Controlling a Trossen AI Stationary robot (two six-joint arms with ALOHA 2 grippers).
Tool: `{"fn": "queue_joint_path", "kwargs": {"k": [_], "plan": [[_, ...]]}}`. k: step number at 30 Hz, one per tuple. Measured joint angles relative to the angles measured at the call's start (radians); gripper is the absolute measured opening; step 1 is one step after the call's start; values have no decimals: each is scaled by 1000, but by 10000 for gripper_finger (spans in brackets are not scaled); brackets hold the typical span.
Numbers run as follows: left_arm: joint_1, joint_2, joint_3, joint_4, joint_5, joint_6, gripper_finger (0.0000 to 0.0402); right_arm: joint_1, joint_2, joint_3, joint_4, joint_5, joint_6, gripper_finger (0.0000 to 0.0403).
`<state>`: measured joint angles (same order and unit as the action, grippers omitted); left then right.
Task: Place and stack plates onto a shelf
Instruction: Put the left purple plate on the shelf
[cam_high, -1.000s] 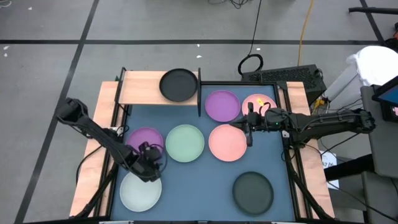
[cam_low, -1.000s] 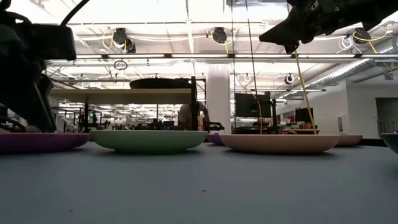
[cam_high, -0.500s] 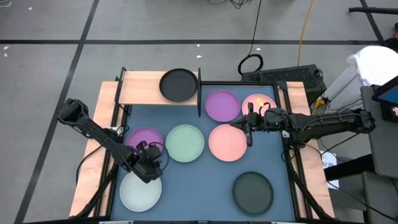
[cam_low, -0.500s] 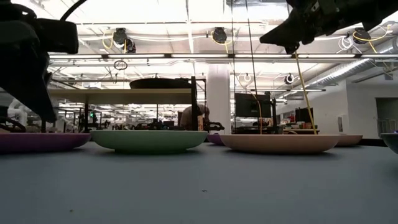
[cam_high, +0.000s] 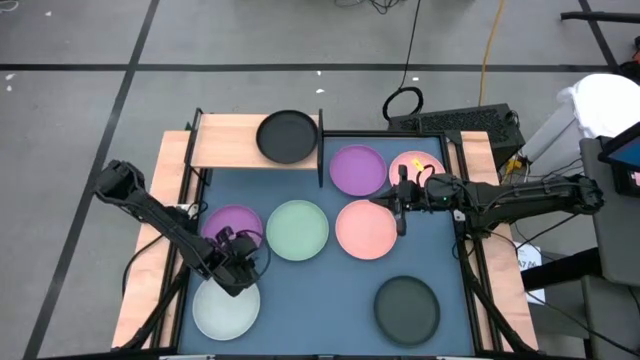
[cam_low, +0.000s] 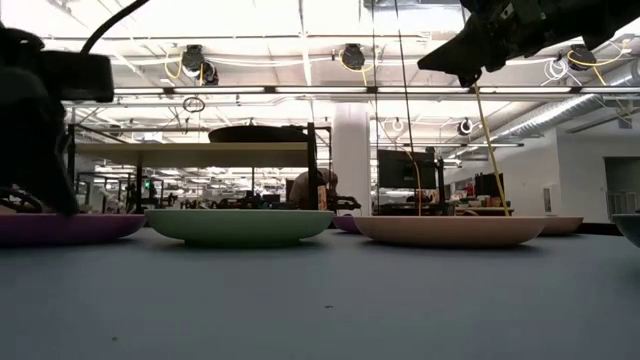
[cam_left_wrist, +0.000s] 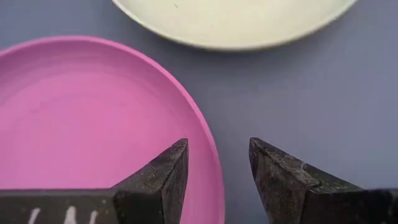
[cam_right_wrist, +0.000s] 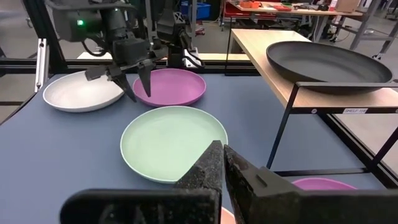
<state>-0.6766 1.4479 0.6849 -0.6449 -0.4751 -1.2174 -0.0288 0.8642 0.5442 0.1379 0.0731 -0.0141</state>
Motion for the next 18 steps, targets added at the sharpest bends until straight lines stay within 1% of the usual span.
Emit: {"fn": "queue_joint_path", "kwargs": {"k": [3,5,10,14,16,18], "plan": [[-17,32,-1,29,1,36,171,0,0,0,0,0,0,0],[-26,55,-1,27,0,47,157,0,0,0,-1,0,0,0],[-39,106,-2,-5,-6,32,86,0,0,0,-2,0,-5,0],[-39,107,2,-19,-31,38,24,0,0,0,-1,0,-5,0],[-39,100,11,-47,-29,46,13,0,0,0,-1,0,-6,0],[-38,84,29,-89,-15,46,13,0,0,0,0,0,-6,0]]}}
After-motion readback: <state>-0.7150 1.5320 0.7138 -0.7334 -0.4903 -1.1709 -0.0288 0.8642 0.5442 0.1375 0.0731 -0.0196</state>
